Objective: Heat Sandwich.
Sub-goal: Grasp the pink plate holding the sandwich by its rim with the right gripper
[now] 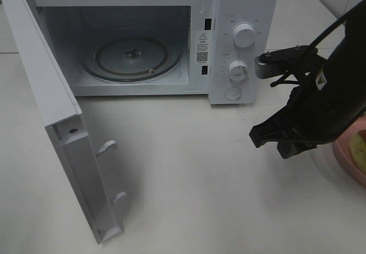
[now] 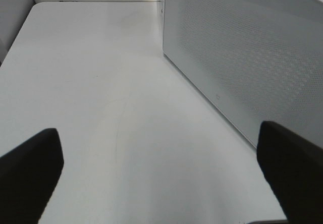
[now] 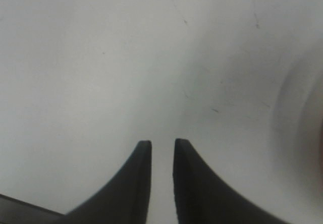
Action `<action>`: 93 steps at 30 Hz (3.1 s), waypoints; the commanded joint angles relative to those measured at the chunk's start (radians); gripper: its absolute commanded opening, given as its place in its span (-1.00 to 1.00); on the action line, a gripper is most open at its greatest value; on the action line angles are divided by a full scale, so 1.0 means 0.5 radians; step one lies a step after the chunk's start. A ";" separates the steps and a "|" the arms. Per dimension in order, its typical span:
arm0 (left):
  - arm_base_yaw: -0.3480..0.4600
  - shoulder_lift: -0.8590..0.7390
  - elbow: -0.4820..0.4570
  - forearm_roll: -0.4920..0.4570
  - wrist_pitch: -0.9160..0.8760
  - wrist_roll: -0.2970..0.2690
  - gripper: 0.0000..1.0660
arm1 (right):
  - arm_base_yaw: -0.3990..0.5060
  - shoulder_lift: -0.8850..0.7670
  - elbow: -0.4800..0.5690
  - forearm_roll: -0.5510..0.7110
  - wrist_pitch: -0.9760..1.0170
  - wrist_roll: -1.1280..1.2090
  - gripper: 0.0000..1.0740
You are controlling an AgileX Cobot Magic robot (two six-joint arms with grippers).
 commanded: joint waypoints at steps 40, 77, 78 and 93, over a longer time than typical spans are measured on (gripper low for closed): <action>-0.012 -0.052 0.006 -0.010 -0.004 0.006 0.90 | -0.670 0.180 -0.140 -0.050 0.168 -0.294 0.74; -0.012 -0.052 0.006 -0.010 -0.004 0.006 0.90 | -0.688 0.694 -0.140 -0.188 -0.138 -0.228 0.43; -0.012 -0.052 0.006 -0.010 -0.004 0.006 0.90 | -0.688 0.694 -0.140 -0.230 -0.128 -0.178 0.20; -0.012 -0.052 0.006 -0.010 -0.004 0.006 0.90 | -0.688 0.694 -0.140 -0.500 -0.092 0.140 -0.99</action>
